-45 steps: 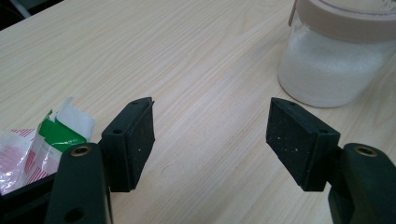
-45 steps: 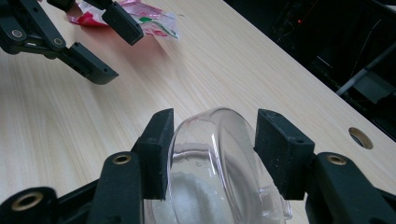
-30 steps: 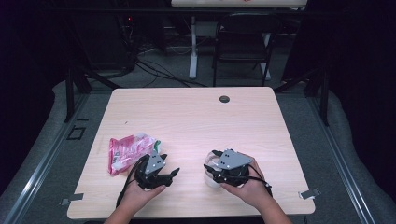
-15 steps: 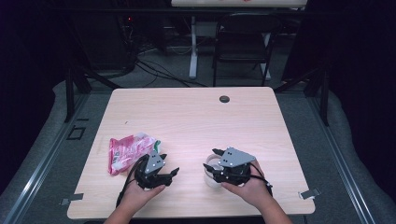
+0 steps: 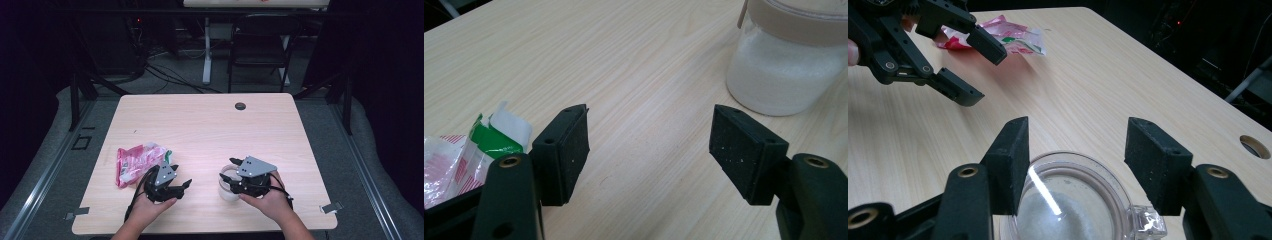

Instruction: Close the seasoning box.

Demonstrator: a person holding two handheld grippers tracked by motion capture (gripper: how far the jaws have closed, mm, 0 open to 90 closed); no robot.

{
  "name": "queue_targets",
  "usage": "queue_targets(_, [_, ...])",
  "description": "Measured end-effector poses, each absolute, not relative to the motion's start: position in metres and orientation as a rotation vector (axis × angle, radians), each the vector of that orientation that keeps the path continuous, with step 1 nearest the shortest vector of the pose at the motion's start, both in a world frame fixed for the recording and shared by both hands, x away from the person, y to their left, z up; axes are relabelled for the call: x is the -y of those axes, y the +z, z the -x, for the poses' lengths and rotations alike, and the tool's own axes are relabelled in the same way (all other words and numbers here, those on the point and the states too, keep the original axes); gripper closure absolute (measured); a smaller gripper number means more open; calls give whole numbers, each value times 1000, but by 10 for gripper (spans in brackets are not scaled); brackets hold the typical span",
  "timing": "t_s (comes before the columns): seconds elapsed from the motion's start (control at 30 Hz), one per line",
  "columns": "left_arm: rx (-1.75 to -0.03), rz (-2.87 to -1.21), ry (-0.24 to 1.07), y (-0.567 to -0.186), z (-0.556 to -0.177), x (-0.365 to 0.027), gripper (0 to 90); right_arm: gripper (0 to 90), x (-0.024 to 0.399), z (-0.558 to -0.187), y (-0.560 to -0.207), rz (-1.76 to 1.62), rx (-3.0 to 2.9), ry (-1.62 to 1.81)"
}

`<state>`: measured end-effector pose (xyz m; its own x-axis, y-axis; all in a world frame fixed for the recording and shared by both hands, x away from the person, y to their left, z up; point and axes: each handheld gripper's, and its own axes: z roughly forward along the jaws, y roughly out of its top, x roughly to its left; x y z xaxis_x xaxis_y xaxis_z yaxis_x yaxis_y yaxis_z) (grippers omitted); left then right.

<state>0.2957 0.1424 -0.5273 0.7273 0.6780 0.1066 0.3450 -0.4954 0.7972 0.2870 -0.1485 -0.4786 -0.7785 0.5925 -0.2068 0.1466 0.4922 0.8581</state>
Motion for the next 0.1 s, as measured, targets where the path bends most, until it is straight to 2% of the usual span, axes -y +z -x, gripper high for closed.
queue_targets(0.1, [-771,-2115,533,-527,-296,-141,323,431,150,-287,-478,-614,-2247,1241])
